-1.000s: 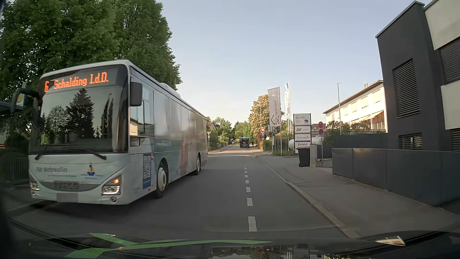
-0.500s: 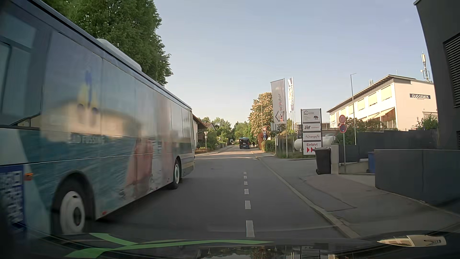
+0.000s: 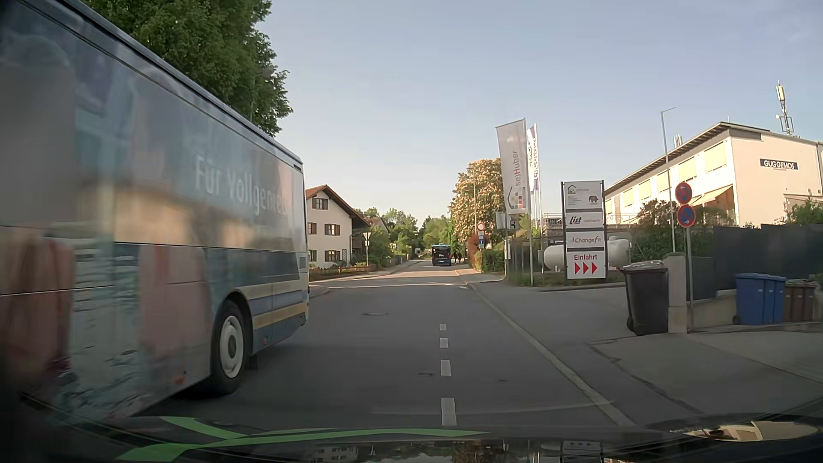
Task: Follow the waypoints while adhering to traffic rules and regulations
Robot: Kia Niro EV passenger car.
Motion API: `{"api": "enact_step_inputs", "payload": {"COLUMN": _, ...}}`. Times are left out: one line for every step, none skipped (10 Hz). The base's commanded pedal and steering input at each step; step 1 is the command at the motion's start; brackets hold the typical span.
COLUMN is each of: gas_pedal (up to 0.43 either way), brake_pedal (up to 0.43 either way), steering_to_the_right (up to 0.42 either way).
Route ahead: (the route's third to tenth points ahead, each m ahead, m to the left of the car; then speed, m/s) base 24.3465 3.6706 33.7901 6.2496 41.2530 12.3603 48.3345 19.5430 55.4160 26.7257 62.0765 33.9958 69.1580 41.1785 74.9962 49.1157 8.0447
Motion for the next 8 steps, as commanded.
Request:
{"api": "enact_step_inputs", "payload": {"gas_pedal": 0.0, "brake_pedal": 0.091, "steering_to_the_right": -0.006}}
{"api": "enact_step_inputs", "payload": {"gas_pedal": 0.0, "brake_pedal": 0.098, "steering_to_the_right": -0.006}}
{"api": "enact_step_inputs", "payload": {"gas_pedal": 0.0, "brake_pedal": 0.104, "steering_to_the_right": -0.005}}
{"api": "enact_step_inputs", "payload": {"gas_pedal": 0.0, "brake_pedal": 0.11, "steering_to_the_right": -0.003}}
{"api": "enact_step_inputs", "payload": {"gas_pedal": 0.0, "brake_pedal": 0.122, "steering_to_the_right": -0.003}}
{"api": "enact_step_inputs", "payload": {"gas_pedal": 0.0, "brake_pedal": 0.134, "steering_to_the_right": -0.003}}
{"api": "enact_step_inputs", "payload": {"gas_pedal": 0.0, "brake_pedal": 0.146, "steering_to_the_right": -0.003}}
{"api": "enact_step_inputs", "payload": {"gas_pedal": 0.0, "brake_pedal": 0.152, "steering_to_the_right": -0.003}}
